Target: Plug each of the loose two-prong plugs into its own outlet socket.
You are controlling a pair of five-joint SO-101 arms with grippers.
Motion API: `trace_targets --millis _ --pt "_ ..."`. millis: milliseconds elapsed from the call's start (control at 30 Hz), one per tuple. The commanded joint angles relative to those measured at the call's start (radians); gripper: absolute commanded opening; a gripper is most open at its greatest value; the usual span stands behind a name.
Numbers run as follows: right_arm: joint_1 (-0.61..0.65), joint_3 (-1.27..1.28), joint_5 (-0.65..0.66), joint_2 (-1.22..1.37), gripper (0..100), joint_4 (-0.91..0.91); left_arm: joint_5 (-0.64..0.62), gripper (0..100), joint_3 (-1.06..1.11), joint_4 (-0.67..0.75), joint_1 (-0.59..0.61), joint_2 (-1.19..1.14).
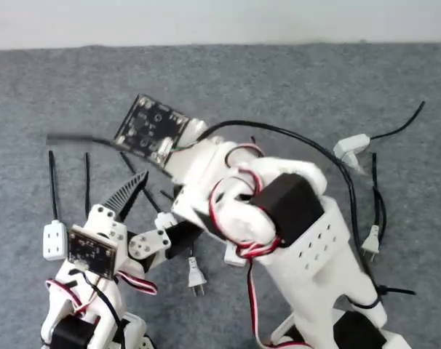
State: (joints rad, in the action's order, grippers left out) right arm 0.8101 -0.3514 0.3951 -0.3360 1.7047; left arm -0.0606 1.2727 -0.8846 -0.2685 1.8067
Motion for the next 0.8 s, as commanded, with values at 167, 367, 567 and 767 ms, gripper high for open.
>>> trace_targets --millis 167,367,567,767 --pt "0.067 -0.06 -0.04 -0.033 0.9 0.022 -0.014 41 0.039 0.086 0.066 0.015" --pt "0.068 -0.06 -0.041 -0.044 0.9 0.035 -0.014 41 0.039 0.086 0.066 0.015" --pt "0.064 -0.06 -0.04 -0.044 0.9 0.073 -0.012 41 0.062 0.089 0.068 0.015" --pt "0.062 -0.06 -0.018 -0.044 0.9 0.088 0.014 41 0.071 0.089 0.072 0.015"
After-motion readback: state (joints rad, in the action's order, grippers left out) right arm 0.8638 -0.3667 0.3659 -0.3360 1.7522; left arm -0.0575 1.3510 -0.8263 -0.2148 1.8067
